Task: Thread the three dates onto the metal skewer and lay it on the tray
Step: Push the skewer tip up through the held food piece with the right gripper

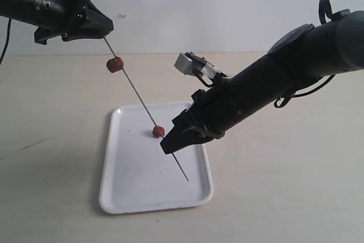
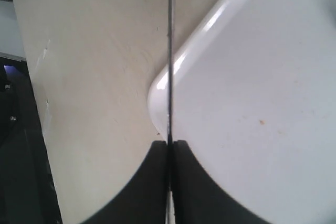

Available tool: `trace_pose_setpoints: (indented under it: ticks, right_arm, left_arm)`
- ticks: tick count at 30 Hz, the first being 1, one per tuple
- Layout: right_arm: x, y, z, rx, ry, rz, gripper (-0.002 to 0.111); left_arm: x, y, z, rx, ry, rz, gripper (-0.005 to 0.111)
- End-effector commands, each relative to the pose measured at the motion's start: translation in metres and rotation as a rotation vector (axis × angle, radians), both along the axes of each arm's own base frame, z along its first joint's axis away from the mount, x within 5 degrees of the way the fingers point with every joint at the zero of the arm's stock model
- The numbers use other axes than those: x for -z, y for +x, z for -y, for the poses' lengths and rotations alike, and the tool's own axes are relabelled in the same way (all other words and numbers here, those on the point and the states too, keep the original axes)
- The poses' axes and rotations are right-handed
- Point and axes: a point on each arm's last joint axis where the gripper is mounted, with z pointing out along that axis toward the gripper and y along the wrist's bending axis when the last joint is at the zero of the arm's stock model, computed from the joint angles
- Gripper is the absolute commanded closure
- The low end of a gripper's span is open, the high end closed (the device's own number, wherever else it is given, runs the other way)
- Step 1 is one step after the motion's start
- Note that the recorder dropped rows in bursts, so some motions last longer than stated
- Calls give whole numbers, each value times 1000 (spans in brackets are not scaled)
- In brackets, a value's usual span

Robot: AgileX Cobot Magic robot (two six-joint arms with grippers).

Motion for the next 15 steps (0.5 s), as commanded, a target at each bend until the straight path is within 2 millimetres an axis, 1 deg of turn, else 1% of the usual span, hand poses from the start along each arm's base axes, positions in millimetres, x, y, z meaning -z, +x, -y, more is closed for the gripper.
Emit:
trace_pose_setpoints:
  ticks: [1,15]
  right_arm:
    - [-3,-1,0,-1,6,19,108]
    - [-3,-1,0,-10,-2,27,108]
  left_arm:
    - [-2,1,1,-15,5,22,76]
    - [-2,1,0,-23,6,23,76]
